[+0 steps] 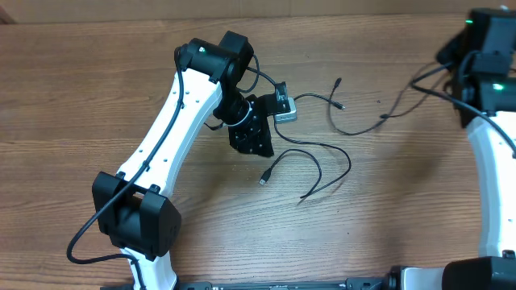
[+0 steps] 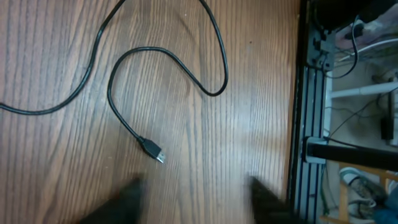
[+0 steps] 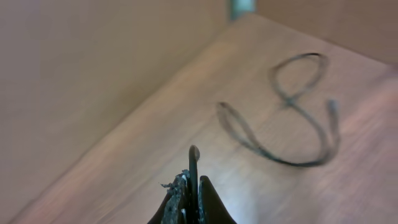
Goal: Untangle cables
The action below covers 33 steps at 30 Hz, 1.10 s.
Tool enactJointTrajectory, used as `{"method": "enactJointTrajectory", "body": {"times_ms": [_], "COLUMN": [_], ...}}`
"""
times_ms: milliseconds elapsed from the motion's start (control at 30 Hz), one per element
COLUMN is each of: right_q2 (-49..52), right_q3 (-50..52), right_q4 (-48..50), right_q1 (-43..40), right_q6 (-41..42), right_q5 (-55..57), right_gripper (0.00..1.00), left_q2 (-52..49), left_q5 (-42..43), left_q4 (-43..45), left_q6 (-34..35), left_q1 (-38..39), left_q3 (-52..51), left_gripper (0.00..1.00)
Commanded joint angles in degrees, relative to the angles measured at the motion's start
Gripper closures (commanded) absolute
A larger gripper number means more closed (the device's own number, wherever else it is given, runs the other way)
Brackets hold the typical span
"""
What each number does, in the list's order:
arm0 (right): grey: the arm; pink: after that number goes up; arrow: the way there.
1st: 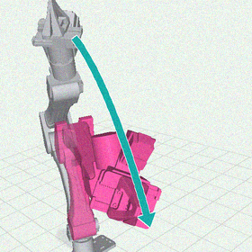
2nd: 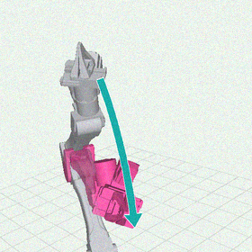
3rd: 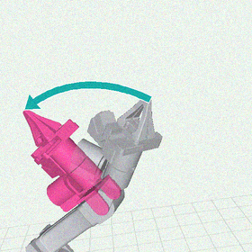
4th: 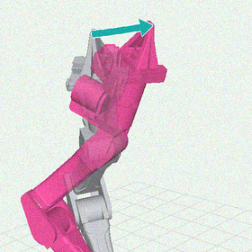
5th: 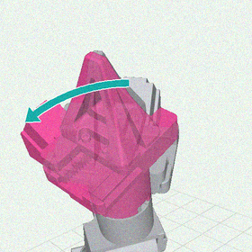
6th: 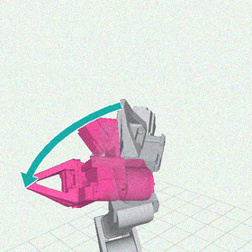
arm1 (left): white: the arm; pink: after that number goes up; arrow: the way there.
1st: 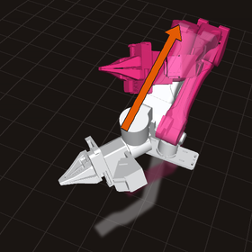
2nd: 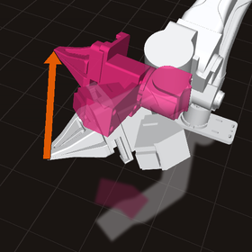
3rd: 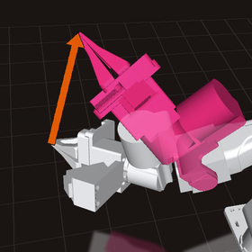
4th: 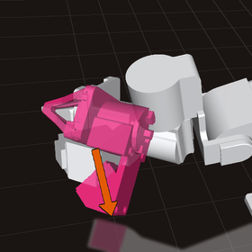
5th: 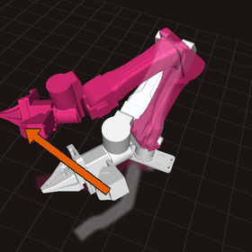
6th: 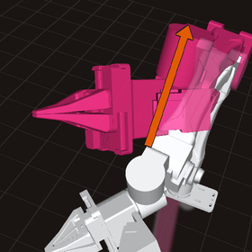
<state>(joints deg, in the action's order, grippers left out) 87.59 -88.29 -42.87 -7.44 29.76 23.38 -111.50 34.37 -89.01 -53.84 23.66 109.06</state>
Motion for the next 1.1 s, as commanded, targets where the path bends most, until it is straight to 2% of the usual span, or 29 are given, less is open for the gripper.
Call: {"method": "enactJointTrajectory", "body": {"times_ms": [0,267,600,867,1067], "right_q2": [-1.6,-1.6,-1.6,-1.6,-0.7], "right_q3": [-1.8,-1.8,-1.8,-1.8,-1.8], "right_q4": [-1.4,-5.1,-5.0,-2.1,2.2], "right_q1": [-3.3,-11.5,-20.9,-29.9,-32.0], "right_q6": [-0.3,-0.3,-0.3,-0.3,-0.3], "right_q5": [1.0,1.0,1.0,1.0,1.0], "right_gripper": [0.96,0.96,0.96,0.96,0.96], "left_q2": [-0.5,-0.5,-0.5,-0.5,-0.5], "left_q5": [-0.5,-0.5,-0.5,-0.5,-0.5], "left_q4": [1.0,7.6,10.2,10.2,10.2], "left_q6": [0.0,0.0,0.0,0.0,0.0], "left_q1": [0.3,0.4,0.4,0.4,0.4], "left_q3": [-0.2,-0.2,-0.2,-0.3,-0.2], "left_gripper": [0.00,0.00,0.00,0.00,0.00]}}
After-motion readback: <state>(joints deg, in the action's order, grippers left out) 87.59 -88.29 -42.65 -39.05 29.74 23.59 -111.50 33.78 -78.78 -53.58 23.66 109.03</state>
